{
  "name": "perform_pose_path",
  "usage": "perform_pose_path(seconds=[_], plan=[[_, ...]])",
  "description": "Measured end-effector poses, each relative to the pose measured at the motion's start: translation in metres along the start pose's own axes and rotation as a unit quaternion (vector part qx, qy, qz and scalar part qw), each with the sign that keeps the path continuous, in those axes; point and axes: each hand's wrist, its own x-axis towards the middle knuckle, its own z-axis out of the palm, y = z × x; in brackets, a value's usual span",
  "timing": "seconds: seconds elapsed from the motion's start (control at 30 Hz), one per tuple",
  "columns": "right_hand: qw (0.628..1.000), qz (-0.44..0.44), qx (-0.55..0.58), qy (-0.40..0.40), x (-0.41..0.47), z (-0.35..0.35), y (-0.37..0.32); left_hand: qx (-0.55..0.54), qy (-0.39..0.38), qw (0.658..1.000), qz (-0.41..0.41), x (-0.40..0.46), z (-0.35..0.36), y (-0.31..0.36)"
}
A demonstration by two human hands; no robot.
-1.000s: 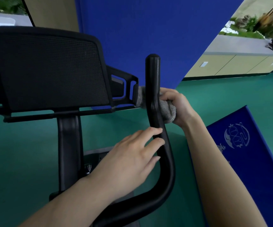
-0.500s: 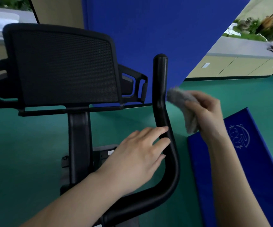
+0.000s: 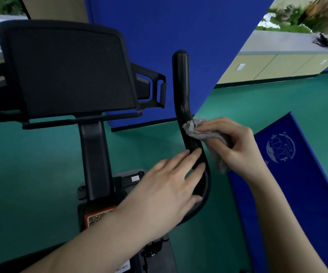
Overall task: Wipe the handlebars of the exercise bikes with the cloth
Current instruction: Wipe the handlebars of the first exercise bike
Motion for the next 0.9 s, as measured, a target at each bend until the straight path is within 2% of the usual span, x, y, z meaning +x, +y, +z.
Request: perform_pose_path(seconds=[0.1,0.2,0.3,0.73,0.9], plan=[[0.999,-0.015,-0.005,0.044,-0.006,-0.001,-0.004,0.022,0.005,1.0,0.017,-0.009,0.004,0.013],[0.997,-0.053,-0.057,0.029,-0.005,0.007,-0.01,0.033,-0.012,0.999,0.011,-0.016,0.008,0.021],[0.995,-0.054,-0.083,0.02,-0.017,0.012,-0.011,0.036,-0.016,0.999,0.001,-0.02,0.007,0.023],[0.993,0.009,-0.071,0.09,-0.091,0.025,-0.029,0.035,-0.039,0.999,-0.01,-0.051,-0.005,0.012],[0.98,0.067,-0.062,0.178,-0.095,0.029,-0.045,0.017,-0.022,0.999,-0.021,-0.062,-0.017,-0.002]])
